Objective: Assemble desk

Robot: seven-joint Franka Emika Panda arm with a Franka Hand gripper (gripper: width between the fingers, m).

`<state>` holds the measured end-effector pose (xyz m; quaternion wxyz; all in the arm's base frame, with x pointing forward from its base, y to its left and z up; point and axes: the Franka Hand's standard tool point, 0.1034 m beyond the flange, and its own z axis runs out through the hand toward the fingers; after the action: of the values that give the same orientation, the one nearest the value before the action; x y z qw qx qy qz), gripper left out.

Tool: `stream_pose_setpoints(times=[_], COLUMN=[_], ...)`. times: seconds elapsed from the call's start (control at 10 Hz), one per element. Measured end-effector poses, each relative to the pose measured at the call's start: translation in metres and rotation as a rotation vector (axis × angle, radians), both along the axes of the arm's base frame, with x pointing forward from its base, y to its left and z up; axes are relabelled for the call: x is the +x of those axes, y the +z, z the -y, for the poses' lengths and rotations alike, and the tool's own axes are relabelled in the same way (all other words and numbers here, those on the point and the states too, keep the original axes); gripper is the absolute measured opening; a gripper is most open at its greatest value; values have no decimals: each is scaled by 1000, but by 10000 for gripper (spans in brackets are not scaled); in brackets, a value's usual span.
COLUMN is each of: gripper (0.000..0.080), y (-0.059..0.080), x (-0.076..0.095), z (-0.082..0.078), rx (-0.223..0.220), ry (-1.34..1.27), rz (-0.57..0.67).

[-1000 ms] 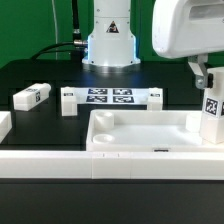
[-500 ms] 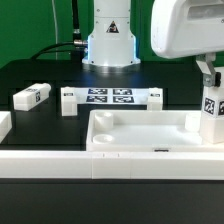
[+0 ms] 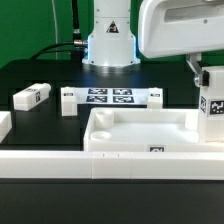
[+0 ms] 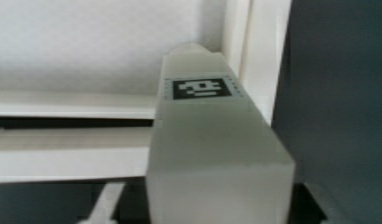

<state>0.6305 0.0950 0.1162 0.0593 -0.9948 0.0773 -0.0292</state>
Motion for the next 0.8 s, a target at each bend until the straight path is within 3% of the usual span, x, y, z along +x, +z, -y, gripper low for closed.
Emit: stream_pose_setpoints(times=[0.8], gripper=[294], y=[-2], x=[-3], z=[3], rx=[49], ry=[-808], rz=[-60])
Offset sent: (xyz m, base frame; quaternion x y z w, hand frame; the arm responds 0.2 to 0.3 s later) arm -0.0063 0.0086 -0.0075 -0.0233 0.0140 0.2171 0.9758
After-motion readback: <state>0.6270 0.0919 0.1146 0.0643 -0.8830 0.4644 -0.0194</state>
